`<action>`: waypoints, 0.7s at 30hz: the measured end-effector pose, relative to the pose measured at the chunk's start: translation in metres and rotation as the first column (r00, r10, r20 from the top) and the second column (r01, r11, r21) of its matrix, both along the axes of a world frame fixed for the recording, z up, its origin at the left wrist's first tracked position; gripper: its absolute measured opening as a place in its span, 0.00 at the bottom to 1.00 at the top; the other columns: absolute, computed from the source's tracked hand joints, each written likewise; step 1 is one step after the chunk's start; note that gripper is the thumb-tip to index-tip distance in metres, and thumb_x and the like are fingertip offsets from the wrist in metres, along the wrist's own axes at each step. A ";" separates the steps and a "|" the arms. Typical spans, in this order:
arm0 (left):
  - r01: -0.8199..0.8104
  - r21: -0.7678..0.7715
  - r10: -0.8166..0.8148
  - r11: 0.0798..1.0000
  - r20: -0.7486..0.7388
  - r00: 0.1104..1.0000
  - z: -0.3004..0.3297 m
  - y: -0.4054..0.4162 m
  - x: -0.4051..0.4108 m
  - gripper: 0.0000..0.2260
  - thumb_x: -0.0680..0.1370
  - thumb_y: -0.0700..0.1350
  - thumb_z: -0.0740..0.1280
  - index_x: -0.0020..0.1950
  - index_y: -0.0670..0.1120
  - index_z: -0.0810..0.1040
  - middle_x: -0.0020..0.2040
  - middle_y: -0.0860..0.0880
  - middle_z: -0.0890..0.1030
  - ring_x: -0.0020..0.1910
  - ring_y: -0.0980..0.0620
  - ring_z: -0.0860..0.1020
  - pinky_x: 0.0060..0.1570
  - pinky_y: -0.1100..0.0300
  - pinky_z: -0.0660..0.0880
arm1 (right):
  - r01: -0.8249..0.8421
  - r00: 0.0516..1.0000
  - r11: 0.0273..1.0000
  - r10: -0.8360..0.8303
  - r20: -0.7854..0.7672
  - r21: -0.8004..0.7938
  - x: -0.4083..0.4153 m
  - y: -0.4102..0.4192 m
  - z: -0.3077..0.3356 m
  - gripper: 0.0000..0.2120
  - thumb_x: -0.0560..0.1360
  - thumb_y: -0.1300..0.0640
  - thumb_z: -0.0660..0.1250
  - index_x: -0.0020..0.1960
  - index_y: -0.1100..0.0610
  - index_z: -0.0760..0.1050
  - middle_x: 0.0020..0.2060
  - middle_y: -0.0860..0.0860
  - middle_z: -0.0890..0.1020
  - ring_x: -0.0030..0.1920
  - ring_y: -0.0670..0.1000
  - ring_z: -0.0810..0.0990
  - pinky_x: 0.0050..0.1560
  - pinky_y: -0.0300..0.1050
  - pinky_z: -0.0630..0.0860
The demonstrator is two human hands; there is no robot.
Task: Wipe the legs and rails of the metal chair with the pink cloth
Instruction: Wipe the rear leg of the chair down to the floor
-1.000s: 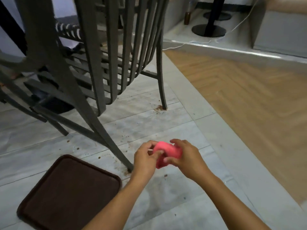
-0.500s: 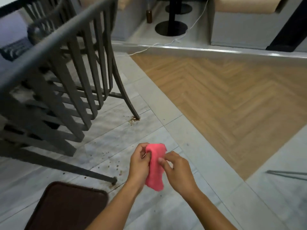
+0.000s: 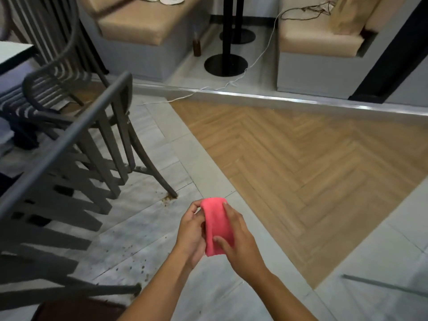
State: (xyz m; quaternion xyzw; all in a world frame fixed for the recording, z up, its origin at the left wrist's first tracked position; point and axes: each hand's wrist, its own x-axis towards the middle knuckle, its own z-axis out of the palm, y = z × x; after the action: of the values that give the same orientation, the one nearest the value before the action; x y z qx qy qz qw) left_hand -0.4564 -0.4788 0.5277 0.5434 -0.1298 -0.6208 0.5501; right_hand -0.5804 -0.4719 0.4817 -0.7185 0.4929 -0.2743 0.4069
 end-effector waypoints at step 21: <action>0.082 0.218 -0.233 0.972 0.908 0.349 -0.027 -0.203 0.063 0.20 0.79 0.50 0.62 0.71 0.55 0.66 0.72 0.56 0.67 0.72 0.54 0.62 0.71 0.56 0.60 | -0.346 0.876 0.927 0.263 -0.403 -0.147 0.051 -0.298 0.045 0.29 0.73 0.61 0.57 0.73 0.47 0.58 0.60 0.53 0.75 0.50 0.55 0.77 0.42 0.51 0.77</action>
State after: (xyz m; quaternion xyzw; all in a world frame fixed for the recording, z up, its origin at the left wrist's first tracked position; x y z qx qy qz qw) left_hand -0.3931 -0.6821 0.5005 0.8183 -0.4260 -0.2643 0.2810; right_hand -0.5291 -0.7702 0.5272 -0.8661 0.4092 -0.1149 0.2631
